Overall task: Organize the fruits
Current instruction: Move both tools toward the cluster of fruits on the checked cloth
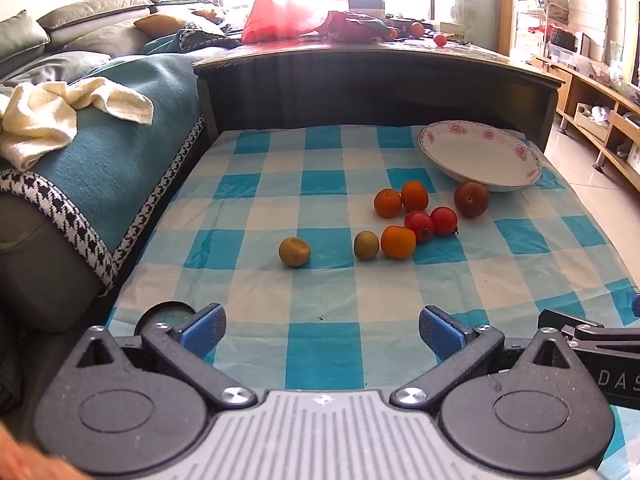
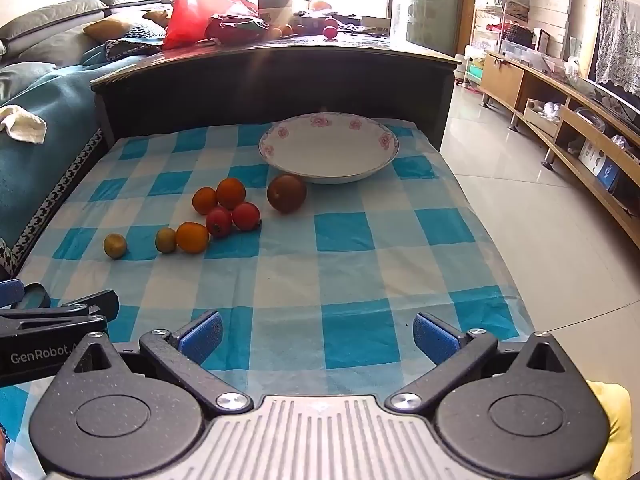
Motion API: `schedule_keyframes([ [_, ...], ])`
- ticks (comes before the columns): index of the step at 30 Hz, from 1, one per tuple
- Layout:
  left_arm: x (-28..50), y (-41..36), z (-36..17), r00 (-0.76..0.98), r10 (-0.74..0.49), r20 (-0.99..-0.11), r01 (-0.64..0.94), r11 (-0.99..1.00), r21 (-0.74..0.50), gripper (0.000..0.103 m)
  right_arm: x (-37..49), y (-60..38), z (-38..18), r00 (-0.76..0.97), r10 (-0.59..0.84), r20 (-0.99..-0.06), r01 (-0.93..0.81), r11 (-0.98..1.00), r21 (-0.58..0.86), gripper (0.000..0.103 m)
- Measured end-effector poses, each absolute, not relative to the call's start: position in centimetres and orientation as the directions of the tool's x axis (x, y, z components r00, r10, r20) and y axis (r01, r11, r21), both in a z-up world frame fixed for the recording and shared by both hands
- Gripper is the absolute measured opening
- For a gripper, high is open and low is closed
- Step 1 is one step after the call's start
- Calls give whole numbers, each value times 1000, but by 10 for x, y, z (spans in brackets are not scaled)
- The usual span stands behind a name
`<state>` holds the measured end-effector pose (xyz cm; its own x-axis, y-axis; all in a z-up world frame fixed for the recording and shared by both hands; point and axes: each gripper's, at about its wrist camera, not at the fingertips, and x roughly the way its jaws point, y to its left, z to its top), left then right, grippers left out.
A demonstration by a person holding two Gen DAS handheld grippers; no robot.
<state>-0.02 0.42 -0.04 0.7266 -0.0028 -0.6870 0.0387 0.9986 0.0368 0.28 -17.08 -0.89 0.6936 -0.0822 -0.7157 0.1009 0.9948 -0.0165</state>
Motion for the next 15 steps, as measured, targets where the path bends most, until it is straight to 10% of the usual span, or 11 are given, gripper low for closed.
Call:
schedule_keyframes([
  [15, 1, 8, -3, 736, 13, -677, 37, 998, 60, 103, 6, -163, -20, 681, -55, -730, 87, 996, 6, 92],
])
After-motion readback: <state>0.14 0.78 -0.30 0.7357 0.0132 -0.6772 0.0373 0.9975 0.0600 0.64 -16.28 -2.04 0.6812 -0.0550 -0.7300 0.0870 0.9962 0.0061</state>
